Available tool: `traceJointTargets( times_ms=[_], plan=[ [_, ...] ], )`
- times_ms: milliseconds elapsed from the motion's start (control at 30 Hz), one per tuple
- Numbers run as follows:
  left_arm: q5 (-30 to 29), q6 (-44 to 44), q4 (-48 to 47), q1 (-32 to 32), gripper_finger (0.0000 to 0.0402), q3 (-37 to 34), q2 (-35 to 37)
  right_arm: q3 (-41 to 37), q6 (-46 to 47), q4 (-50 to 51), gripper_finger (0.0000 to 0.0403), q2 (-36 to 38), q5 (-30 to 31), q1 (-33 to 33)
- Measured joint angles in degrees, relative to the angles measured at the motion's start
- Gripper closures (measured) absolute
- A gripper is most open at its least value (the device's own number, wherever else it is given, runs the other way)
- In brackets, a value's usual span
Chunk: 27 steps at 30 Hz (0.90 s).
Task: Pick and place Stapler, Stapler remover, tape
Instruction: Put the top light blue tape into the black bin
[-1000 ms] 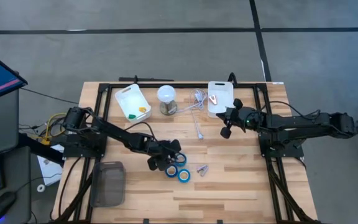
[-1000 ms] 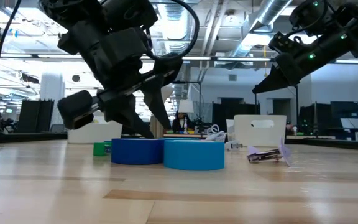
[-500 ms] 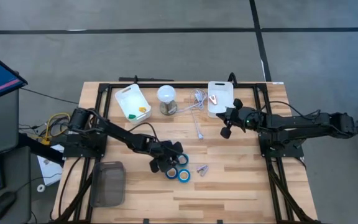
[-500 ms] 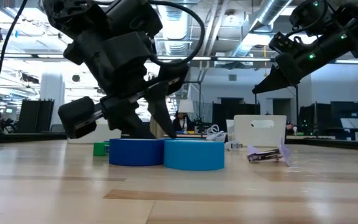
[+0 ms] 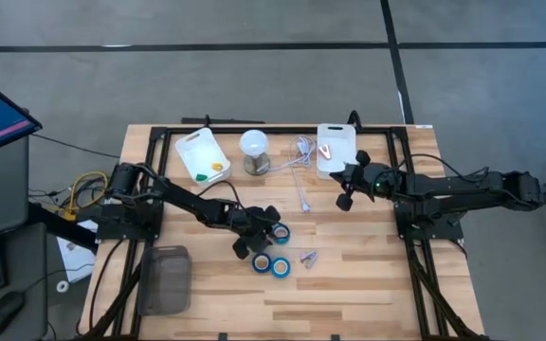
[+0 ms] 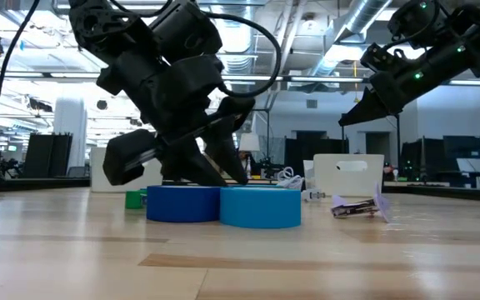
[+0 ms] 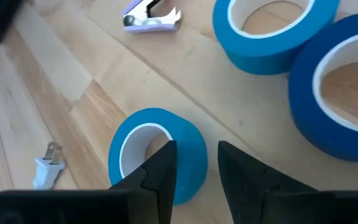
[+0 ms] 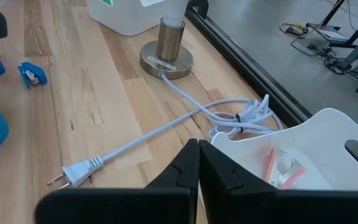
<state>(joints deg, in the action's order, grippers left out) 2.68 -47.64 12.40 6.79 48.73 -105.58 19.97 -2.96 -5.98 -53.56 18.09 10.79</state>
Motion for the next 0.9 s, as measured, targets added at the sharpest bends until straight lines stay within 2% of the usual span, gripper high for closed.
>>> traceJointTargets(
  times_ms=[400,567,900],
  plan=[
    [-1.31,0.24,0.09,0.01,0.0294,1.68,0.07,0.0,0.0,0.01,0.0403,0.0,-0.02,0.0],
    [0.47,4.34,-3.4,-1.06,0.0294,1.66,0.07,0.0,0.0,0.0,0.0403,0.0,-0.01,0.0],
    [1.74,7.94,-3.24,-4.3,0.0294,1.77,-0.19,0.0,0.02,-0.02,0.0403,0.0,-0.02,-0.04]
  ],
)
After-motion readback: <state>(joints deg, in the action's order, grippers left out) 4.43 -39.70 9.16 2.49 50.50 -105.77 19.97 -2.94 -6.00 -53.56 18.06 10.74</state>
